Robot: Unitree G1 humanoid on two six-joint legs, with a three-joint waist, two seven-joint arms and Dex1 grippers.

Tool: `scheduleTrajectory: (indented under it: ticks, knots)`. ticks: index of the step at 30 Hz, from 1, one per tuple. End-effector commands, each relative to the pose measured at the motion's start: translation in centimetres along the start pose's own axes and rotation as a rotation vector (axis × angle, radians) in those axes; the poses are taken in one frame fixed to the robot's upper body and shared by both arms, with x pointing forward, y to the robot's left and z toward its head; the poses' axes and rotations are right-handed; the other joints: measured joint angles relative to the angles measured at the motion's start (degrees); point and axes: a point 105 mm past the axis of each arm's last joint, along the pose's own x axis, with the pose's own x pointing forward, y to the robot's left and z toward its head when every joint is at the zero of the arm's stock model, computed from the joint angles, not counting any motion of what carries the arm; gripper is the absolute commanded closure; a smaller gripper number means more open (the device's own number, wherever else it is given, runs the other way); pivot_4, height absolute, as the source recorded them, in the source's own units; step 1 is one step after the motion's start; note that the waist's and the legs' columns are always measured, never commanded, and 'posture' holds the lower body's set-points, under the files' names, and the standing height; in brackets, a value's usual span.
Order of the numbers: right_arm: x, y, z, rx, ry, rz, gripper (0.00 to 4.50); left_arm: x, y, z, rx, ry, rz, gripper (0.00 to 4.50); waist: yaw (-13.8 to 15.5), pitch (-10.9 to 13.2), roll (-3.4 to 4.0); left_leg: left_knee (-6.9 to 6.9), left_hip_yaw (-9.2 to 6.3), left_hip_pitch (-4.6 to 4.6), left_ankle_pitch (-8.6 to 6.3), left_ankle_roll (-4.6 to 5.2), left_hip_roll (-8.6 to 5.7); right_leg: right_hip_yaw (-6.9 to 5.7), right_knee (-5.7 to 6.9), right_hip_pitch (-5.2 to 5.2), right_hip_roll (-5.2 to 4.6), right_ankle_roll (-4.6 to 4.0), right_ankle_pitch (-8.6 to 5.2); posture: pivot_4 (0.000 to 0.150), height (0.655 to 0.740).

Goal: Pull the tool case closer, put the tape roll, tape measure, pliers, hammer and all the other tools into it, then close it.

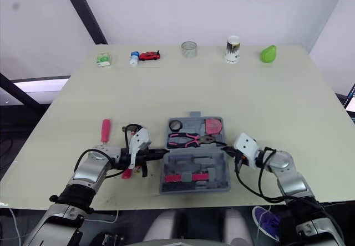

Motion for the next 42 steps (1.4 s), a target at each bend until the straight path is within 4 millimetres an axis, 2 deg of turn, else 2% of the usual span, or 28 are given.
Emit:
scheduleTrajectory:
  ticks: [1,8,16,19,22,25,28,31,32,33,35,36,37,39,41,42]
  knots:
    - [-0.5,0.4,0.7,-0.034,-0.026,0.016,4.5,-0.4,-0.4,1.1,0.033,-0.026,-0.03,4.48,0.02,0.0,0.0,-0.01,0.0,-0.01,0.0,0.0,0.0,0.0,-0.02,0.0,-0.01,0.0,0.0,0.15,0.74]
    - [-2.1,-0.1,0.2,-0.021,-0.017,-0.03,4.5,-1.5,-0.7,1.6,0.051,-0.013,-0.043,4.48,0.07,0.0,0.0,-0.01,0.0,-0.04,0.0,0.0,0.0,0.0,-0.06,-0.01,-0.03,0.0,0.0,0.15,0.74]
    - [-3.4,-0.9,0.4,-0.002,-0.042,-0.096,4.5,-2.9,0.1,2.4,0.072,-0.039,0.013,4.48,0.08,0.01,0.0,-0.01,-0.01,-0.03,0.0,0.0,0.0,0.0,-0.05,-0.01,-0.02,0.0,0.0,0.15,0.74]
    - [-4.7,-1.1,0.9,0.03,-0.09,-0.14,4.5,-4.2,-0.2,4.4,0.068,-0.173,0.024,4.48,0.1,0.01,0.01,-0.02,-0.03,-0.07,0.0,0.0,0.01,-0.01,-0.06,-0.03,-0.04,0.0,0.0,0.15,0.74]
    - [-6.4,-1.2,1.8,0.087,-0.174,-0.206,4.5,-6.1,-0.9,7.2,0.016,-0.388,0.033,4.48,0.13,0.01,0.01,-0.02,-0.02,-0.1,0.0,0.0,0.01,-0.03,-0.09,-0.03,-0.13,0.01,0.0,0.15,0.74]
    - [-8.7,-1.6,1.3,0.12,-0.204,-0.295,4.5,-8.4,-1.1,7.4,-0.004,-0.448,0.094,4.48,0.11,0.01,0.01,-0.02,-0.08,-0.12,-0.01,0.0,0.02,0.01,-0.11,-0.01,-0.4,0.0,0.0,0.15,0.74]
    - [-11.4,-2.4,0.6,0.166,-0.208,-0.409,4.5,-10.9,-0.6,6.3,-0.034,-0.453,0.22,3.76,0.03,0.02,0.02,-0.03,-0.07,-0.05,-0.01,0.0,0.01,-0.02,-0.09,0.03,-0.43,0.0,0.0,0.15,0.74]
    - [-14.1,-2.5,-0.6,0.203,-0.193,-0.496,4.5,-13.3,-0.5,5.0,-0.082,-0.466,0.32,2.32,0.08,0.02,0.02,-0.09,-0.06,-0.02,-0.01,0.0,0.0,-0.01,-0.1,0.05,-0.43,0.0,0.0,0.15,0.74]
    - [-15.1,-2.5,-1.2,0.213,-0.179,-0.525,4.01,-14.2,-0.4,4.5,-0.102,-0.471,0.365,1.87,0.12,0.02,0.02,-0.09,-0.05,0.0,-0.01,0.0,0.0,-0.01,-0.1,0.06,-0.44,0.0,0.0,0.15,0.74]
    - [-16.0,-2.4,-1.7,0.224,-0.164,-0.549,3.76,-15.1,-0.3,3.9,-0.124,-0.476,0.411,1.39,0.13,0.02,0.02,-0.1,-0.05,0.0,-0.01,0.0,0.0,-0.01,-0.11,0.06,-0.44,0.0,0.0,0.15,0.74]
    - [-17.6,-2.0,-2.9,0.233,-0.124,-0.589,2.93,-16.9,-0.1,2.2,-0.157,-0.464,0.51,0.57,0.22,0.02,0.02,-0.11,-0.05,0.0,-0.01,0.0,0.0,0.0,-0.12,0.07,-0.46,-0.01,-0.01,0.15,0.74]
    - [-18.7,-1.9,-3.5,0.251,-0.11,-0.627,2.31,-18.2,0.1,0.9,-0.181,-0.455,0.591,0.04,0.27,0.02,0.02,-0.11,-0.05,0.0,-0.01,0.01,0.0,0.0,-0.13,0.08,-0.46,-0.01,-0.01,0.15,0.74]
    - [-19.7,-1.9,-4.0,0.268,-0.104,-0.664,1.71,-19.4,0.1,-0.3,-0.204,-0.446,0.663,0.0,0.26,0.02,0.02,-0.12,-0.04,0.0,-0.01,0.01,-0.01,0.01,-0.14,0.08,-0.46,-0.01,-0.01,0.15,0.74]
    - [-21.8,-1.5,-5.1,0.314,-0.089,-0.738,1.18,-21.9,-0.4,-2.8,-0.262,-0.425,0.782,0.0,0.14,0.02,0.02,-0.14,-0.01,0.03,-0.01,0.01,-0.01,0.01,-0.16,0.09,-0.47,-0.02,-0.02,0.15,0.74]
    - [-23.2,-0.8,-6.0,0.336,-0.054,-0.769,0.28,-23.1,-1.4,-4.6,-0.281,-0.373,0.823,0.0,0.01,0.0,-0.02,-0.28,0.09,0.13,-0.02,0.0,0.0,0.06,-0.2,0.08,-0.51,-0.02,-0.03,0.15,0.74]
    - [-23.8,-0.5,-6.4,0.348,-0.042,-0.787,0.02,-23.4,-1.9,-5.3,-0.29,-0.352,0.834,0.0,0.04,-0.02,-0.08,-0.35,0.09,0.14,-0.02,0.0,0.0,0.07,-0.25,0.08,-0.51,-0.03,-0.03,0.15,0.74]
